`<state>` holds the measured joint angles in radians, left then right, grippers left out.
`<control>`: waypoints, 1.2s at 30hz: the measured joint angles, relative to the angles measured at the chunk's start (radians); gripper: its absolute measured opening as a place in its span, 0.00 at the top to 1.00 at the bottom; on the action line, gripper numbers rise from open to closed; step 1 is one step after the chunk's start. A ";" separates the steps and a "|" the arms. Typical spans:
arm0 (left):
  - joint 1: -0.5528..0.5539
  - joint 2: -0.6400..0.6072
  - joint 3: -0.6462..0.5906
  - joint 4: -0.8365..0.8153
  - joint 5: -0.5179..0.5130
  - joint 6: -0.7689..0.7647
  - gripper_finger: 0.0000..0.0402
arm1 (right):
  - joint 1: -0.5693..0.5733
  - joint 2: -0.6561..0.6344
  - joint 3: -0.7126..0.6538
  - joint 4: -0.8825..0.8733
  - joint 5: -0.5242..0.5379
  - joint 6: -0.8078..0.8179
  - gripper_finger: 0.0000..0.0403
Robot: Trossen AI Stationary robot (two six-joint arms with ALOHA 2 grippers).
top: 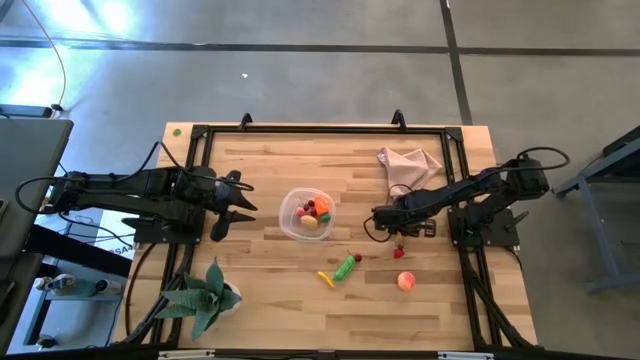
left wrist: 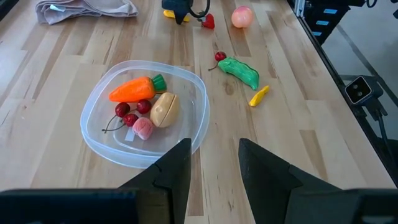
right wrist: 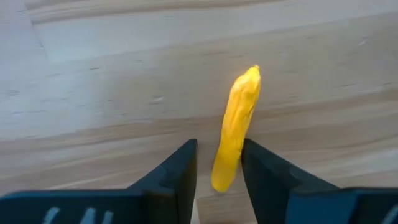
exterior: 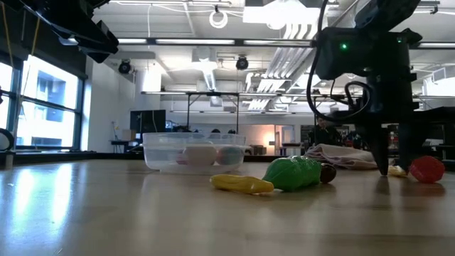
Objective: Pick and placing Produce into tupperware
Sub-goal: Put the top corn into the transparent bin
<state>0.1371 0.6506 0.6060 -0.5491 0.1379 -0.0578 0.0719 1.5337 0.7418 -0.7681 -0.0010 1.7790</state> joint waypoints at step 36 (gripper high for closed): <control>0.000 0.000 0.000 0.000 0.000 0.000 0.70 | 0.000 -0.002 0.075 -0.003 0.104 0.020 0.97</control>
<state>0.1371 0.6506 0.6060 -0.5491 0.1378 -0.0581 0.0719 1.5318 0.8172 -0.7708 0.1029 1.7986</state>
